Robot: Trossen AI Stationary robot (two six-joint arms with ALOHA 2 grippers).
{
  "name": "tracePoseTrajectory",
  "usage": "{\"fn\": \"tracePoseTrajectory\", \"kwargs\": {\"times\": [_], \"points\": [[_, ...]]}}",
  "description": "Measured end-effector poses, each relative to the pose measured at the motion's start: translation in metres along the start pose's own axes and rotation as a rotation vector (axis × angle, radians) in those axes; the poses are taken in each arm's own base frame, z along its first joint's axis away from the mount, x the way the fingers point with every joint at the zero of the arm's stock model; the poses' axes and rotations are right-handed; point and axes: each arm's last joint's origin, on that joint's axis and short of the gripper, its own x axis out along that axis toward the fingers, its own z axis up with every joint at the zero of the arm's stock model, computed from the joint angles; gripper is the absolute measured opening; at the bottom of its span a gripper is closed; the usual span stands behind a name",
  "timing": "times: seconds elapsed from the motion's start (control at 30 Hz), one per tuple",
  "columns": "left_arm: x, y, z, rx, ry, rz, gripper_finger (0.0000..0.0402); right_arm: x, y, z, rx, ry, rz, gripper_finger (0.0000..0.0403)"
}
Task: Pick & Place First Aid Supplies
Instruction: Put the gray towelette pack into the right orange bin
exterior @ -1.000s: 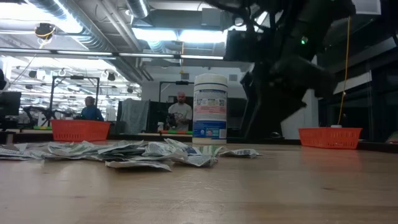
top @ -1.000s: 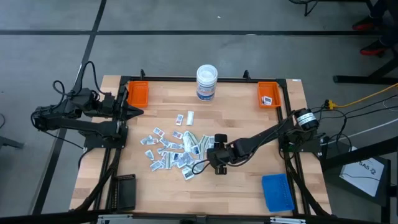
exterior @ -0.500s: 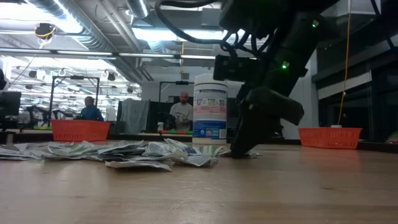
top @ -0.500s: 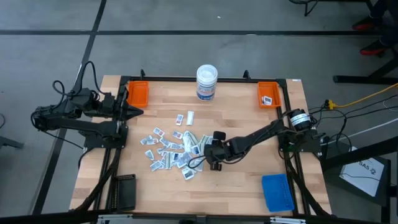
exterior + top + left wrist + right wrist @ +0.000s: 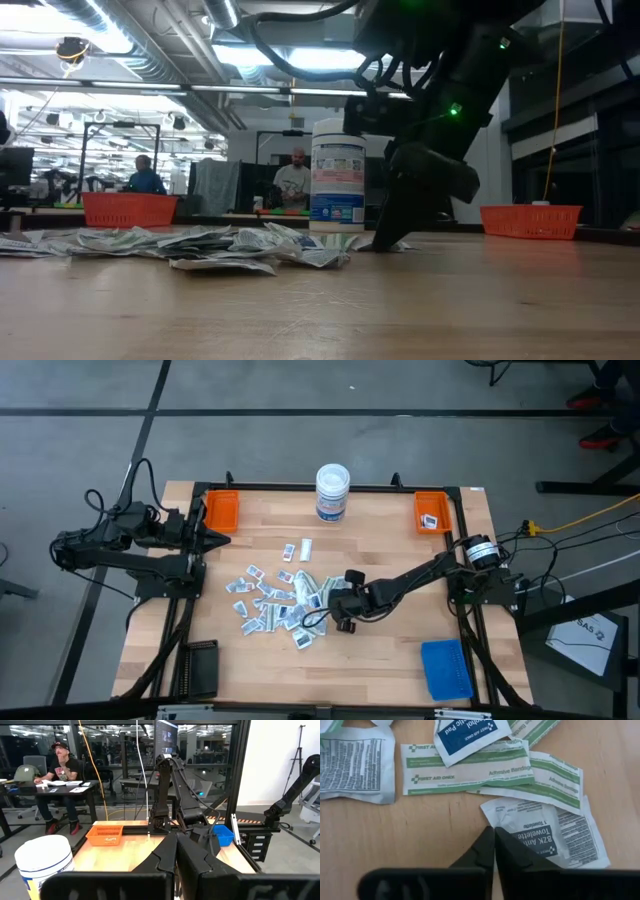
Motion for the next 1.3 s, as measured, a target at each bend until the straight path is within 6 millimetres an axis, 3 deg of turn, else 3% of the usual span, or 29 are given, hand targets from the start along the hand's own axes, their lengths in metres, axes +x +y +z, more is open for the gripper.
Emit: {"fn": "tracePoseTrajectory", "kwargs": {"times": [0.43,1.3], "points": [[0.0,0.0,0.0,0.0,0.0,0.0,0.0004,-0.007,-0.002,0.0,0.01,0.035,0.057,0.0003],[0.0,0.0,0.0,0.0,0.0,0.0,0.0004,-0.097,-0.033,0.02,0.165,-0.153,0.098,0.0001]]}}
